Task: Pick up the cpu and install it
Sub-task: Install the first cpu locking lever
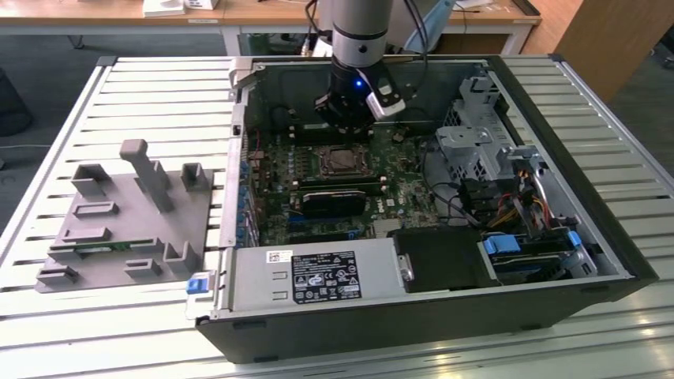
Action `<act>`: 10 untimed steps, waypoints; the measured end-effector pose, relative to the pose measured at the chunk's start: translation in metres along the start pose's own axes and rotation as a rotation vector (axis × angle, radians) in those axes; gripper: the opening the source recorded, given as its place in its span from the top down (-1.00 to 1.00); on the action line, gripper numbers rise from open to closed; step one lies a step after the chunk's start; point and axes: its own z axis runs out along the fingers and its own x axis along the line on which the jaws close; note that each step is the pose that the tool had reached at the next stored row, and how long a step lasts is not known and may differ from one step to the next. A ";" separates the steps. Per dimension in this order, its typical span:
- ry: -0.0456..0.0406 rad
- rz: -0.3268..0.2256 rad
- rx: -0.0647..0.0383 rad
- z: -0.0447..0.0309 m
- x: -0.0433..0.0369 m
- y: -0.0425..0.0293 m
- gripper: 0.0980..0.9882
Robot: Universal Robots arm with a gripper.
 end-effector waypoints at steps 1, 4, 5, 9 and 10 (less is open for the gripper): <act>-0.0001 0.000 0.003 0.0003 0.0000 0.0001 0.98; -0.0001 0.000 0.010 0.0015 0.0001 0.0003 0.98; -0.0001 0.000 0.011 0.0020 0.0001 0.0004 0.98; -0.0002 0.000 0.011 0.0037 0.0000 0.0011 0.98; -0.0002 0.000 0.011 0.0038 0.0001 0.0012 0.98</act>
